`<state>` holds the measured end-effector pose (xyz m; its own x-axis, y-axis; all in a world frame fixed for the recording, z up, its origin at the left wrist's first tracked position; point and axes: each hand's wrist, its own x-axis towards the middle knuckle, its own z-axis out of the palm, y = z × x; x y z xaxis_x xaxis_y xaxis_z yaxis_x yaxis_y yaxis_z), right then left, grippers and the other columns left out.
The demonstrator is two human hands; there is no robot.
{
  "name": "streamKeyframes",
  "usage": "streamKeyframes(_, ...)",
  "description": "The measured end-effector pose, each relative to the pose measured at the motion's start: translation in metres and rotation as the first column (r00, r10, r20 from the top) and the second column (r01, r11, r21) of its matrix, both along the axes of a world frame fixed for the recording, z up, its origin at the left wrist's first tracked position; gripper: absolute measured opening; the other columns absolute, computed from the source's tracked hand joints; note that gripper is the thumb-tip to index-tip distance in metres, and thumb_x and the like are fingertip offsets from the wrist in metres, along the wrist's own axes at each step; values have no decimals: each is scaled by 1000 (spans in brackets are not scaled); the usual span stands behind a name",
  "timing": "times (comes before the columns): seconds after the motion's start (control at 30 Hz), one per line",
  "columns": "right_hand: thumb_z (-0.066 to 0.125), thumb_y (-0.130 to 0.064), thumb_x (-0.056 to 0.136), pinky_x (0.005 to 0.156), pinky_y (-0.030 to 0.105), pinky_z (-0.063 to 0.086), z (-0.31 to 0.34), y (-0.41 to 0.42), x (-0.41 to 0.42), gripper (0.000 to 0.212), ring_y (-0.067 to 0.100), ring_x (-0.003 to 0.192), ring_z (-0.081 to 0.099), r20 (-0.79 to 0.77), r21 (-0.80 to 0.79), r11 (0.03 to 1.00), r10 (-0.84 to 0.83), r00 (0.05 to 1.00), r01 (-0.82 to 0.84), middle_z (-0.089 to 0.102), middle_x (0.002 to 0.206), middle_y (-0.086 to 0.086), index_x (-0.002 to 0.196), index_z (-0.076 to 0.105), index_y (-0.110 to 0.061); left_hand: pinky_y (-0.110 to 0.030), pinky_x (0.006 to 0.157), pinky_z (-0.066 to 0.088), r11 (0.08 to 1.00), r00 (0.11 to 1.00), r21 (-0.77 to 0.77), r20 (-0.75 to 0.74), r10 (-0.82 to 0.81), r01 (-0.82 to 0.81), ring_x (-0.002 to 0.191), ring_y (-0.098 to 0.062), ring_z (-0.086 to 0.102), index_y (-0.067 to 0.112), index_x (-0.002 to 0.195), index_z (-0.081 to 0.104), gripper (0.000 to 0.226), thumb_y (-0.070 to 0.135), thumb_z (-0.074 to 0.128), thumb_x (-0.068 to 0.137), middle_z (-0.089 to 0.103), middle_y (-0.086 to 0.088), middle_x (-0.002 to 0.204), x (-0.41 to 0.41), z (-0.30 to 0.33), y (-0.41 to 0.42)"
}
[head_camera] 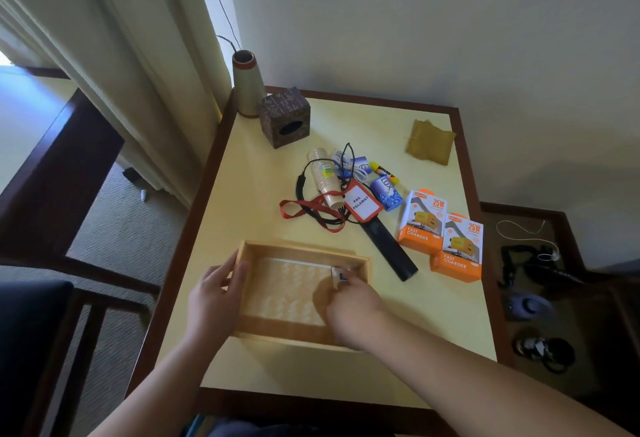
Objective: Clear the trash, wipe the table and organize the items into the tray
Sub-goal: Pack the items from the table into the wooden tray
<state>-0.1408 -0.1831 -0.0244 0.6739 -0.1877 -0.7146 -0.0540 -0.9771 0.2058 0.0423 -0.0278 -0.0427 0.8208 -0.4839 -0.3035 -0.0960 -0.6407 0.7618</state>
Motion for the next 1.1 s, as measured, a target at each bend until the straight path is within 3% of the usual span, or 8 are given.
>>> streamKeyframes(0.13, 63, -20, 83, 115, 49, 39, 0, -20, -16, 21, 29, 103, 64, 470, 276, 961, -121, 874, -16, 73, 94, 5, 98, 76, -14, -32, 82, 46, 1000, 999, -11, -26, 23, -23, 95, -2, 61, 42, 142, 62, 44, 55, 59, 100, 64, 16, 107, 0, -1, 0)
streamKeyframes(0.23, 56, -14, 90, 85, 35, 49, 14, -53, -41, 25, 20, 90, 58, 797, 474, 879, -455, 397, 55, 70, 90, -2, 104, 76, -15, -37, 85, 49, 1000, 999, -17, -25, 24, -24, 95, -1, 61, 40, 142, 63, 44, 54, 59, 100, 63, 18, 107, -1, -2, -1)
streamKeyframes(0.33, 61, -13, 96, 81, 35, 49, 34, -99, -60, 19, 19, 99, 59, 761, 606, 703, -649, -11, 372, 68, 102, 0, 112, 71, -17, -34, 80, 48, 999, 999, -22, -32, 30, -31, 94, -3, 61, 41, 143, 62, 44, 54, 58, 101, 62, 19, 107, -3, -3, -1)
streamKeyframes(0.4, 63, -28, 98, 83, 37, 46, 34, -138, -64, 29, 26, 111, 56, 662, 643, 460, -736, -142, 613, 61, 118, 7, 124, 60, -18, -33, 79, 48, 999, 999, -30, -31, 33, -34, 94, -2, 61, 42, 142, 62, 43, 54, 58, 101, 61, 20, 106, -4, -2, -1)
streamKeyframes(0.5, 69, -57, 90, 90, 43, 45, 21, -179, -64, 75, 38, 125, 50, 451, 535, 123, -878, -160, 836, 44, 137, 18, 144, 37, -16, -28, 75, 47, 999, 999, -33, -19, 32, -32, 93, -2, 61, 42, 141, 63, 43, 54, 58, 101, 63, 18, 107, -4, 0, -1)
streamKeyframes(0.57, 71, -68, 83, 89, 43, 45, 10, -189, -59, 94, 40, 128, 48, 337, 468, 26, -930, -151, 883, 40, 141, 20, 148, 28, -13, -23, 73, 45, 999, 999, -28, -25, 34, -35, 92, -2, 61, 42, 142, 63, 42, 52, 58, 101, 63, 18, 107, -4, 0, -2)
streamKeyframes(0.8, 77, -62, 81, 99, 48, 47, -12, -183, -34, 100, 40, 132, 41, 398, 325, 21, -910, -117, 946, 35, 144, 21, 150, 27, -9, -11, 73, 39, 998, 998, -37, -43, 45, -47, 94, 2, 61, 43, 139, 65, 38, 49, 61, 101, 65, 18, 109, -5, 4, -3)
streamKeyframes(1.1, 66, -64, 84, 94, 46, 49, -16, -166, -27, 82, 37, 124, 48, 474, 108, 197, -872, 123, 974, 46, 134, 19, 140, 47, -7, -14, 80, 39, 999, 999, -34, -49, 19, -20, 95, 2, 62, 45, 137, 65, 38, 52, 62, 100, 66, 14, 106, 0, 1, 0)
